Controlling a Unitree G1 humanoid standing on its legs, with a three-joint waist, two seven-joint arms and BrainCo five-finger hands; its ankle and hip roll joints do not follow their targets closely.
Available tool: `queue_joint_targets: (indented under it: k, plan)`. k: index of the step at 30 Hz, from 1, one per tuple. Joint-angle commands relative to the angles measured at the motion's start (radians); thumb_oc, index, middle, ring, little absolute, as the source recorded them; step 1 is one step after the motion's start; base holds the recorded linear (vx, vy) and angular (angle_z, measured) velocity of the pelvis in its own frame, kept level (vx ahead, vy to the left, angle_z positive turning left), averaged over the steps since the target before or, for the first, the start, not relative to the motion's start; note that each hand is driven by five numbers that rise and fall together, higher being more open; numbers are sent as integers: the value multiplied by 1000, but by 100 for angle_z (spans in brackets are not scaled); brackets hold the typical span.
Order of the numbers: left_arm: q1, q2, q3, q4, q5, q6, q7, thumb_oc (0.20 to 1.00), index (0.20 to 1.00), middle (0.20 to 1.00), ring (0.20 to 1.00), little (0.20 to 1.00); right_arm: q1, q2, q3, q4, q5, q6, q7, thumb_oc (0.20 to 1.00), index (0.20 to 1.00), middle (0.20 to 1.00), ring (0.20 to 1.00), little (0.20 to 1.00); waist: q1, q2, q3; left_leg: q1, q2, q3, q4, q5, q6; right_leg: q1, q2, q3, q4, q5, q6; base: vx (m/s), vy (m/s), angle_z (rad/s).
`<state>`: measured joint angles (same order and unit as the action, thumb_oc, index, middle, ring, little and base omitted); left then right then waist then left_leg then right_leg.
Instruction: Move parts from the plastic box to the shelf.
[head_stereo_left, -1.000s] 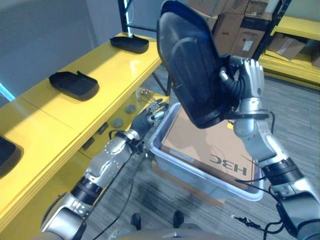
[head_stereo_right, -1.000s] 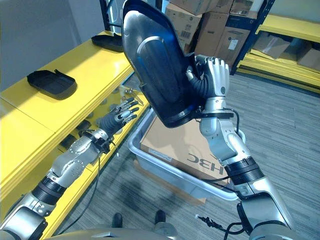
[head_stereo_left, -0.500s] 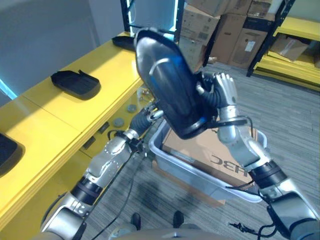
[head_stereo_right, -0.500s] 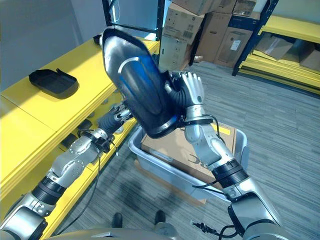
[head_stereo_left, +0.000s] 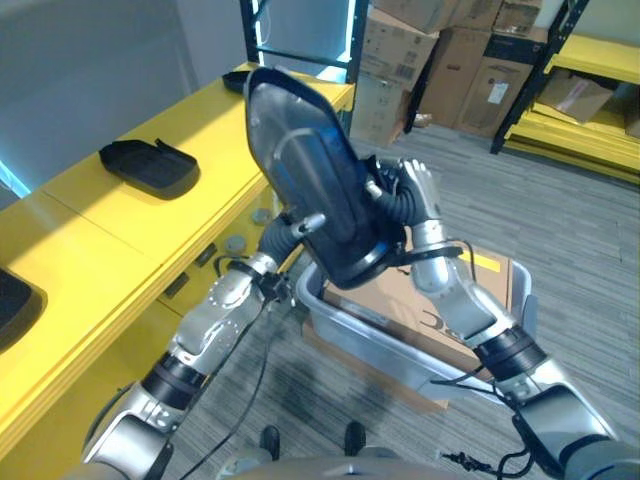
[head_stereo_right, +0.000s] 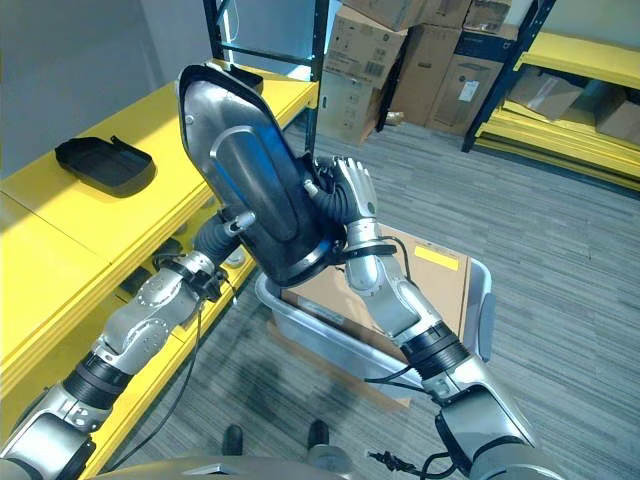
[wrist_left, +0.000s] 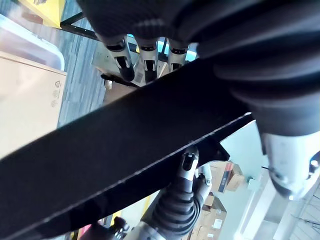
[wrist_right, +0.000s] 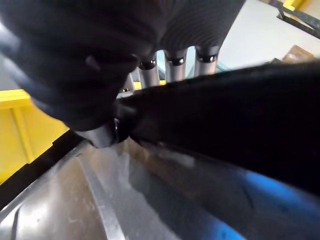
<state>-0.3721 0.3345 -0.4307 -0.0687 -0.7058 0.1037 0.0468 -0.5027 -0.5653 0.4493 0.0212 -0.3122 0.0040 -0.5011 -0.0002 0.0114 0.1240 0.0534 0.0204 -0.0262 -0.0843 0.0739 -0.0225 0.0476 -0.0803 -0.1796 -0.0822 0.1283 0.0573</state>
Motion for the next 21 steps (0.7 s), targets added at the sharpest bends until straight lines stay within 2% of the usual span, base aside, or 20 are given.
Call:
queue_joint_targets:
  k: [1, 4, 5, 6, 8, 9, 10, 14, 19, 21]
  plan:
    - [-90, -23, -7, -20, -13, -81, 17, 1000, 1000, 1000, 1000, 1000, -107, 36, 3, -22, 64, -125, 14, 200, 200, 200, 200, 200, 16, -20, -46, 12, 62, 39, -3, -12, -25, 44, -62, 20, -5, -47, 42, 0, 0, 0]
    - [-78, -25, 3, -30, -11, -86, 23, 1000, 1000, 1000, 1000, 1000, -86, 54, -5, -61, 89, -167, 30, 200, 200, 200, 200, 200, 18, -21, -44, 10, 61, 38, -3, -12, -24, 42, -64, 18, -5, -46, 42, -11, -1, 0]
    - [-74, -26, 6, -33, -11, -87, 24, 859, 859, 859, 859, 859, -78, 57, -8, -72, 101, -188, 43, 200, 200, 200, 200, 200, 19, -21, -43, 11, 60, 37, -3, -13, -24, 43, -65, 17, -5, -46, 43, 0, 0, 0]
    - [-70, -24, 10, -38, -9, -84, 24, 555, 555, 555, 555, 555, -71, 61, -12, -86, 104, -203, 49, 200, 200, 200, 200, 200, 19, -22, -43, 11, 59, 36, -3, -14, -23, 43, -65, 16, -5, -46, 44, 0, 0, 0]
    - [-66, -24, 13, -43, 16, -77, 26, 291, 291, 291, 291, 291, -61, 67, -12, -116, 114, -225, 68, 200, 200, 200, 200, 200, 21, -22, -42, 11, 58, 35, -3, -14, -22, 43, -66, 16, -5, -45, 44, 0, 0, 0]
    - [-66, -23, 14, -43, 33, -68, 27, 222, 222, 222, 222, 222, -57, 72, -12, -131, 119, -230, 82, 200, 200, 200, 200, 200, 21, -23, -41, 10, 57, 35, -3, -14, -22, 43, -66, 15, -5, -45, 44, 0, 0, 0]
    - [-69, -22, 11, -36, 41, -63, 25, 200, 200, 200, 200, 200, -53, 73, -10, -144, 124, -243, 93, 200, 200, 200, 200, 200, 20, -24, -41, 11, 57, 35, -3, -14, -21, 43, -67, 16, -5, -45, 45, 0, 0, 0]
    - [-60, -16, 11, -30, 65, -62, 28, 200, 200, 200, 200, 200, -31, 90, 7, -208, 183, -264, 173, 200, 200, 200, 200, 200, 20, -25, -45, 9, 56, 35, -3, -15, -20, 40, -67, 19, -5, -45, 47, 0, 0, 0]
    - [-55, -25, 16, -22, 40, -164, 58, 200, 200, 200, 200, 200, -14, 113, 56, -249, 282, -351, 349, 200, 200, 200, 200, 200, 21, -28, -45, 10, 56, 35, -3, -14, -19, 40, -67, 21, -5, -45, 45, 0, 0, 0]
    - [-47, -24, 32, -36, 96, -231, 93, 200, 200, 200, 200, 200, 0, 117, 86, -271, 414, -379, 489, 200, 200, 200, 200, 200, 24, -35, -46, 16, 54, 28, -3, -23, -20, 49, -66, 18, -5, -52, 46, 25, 2, 0]
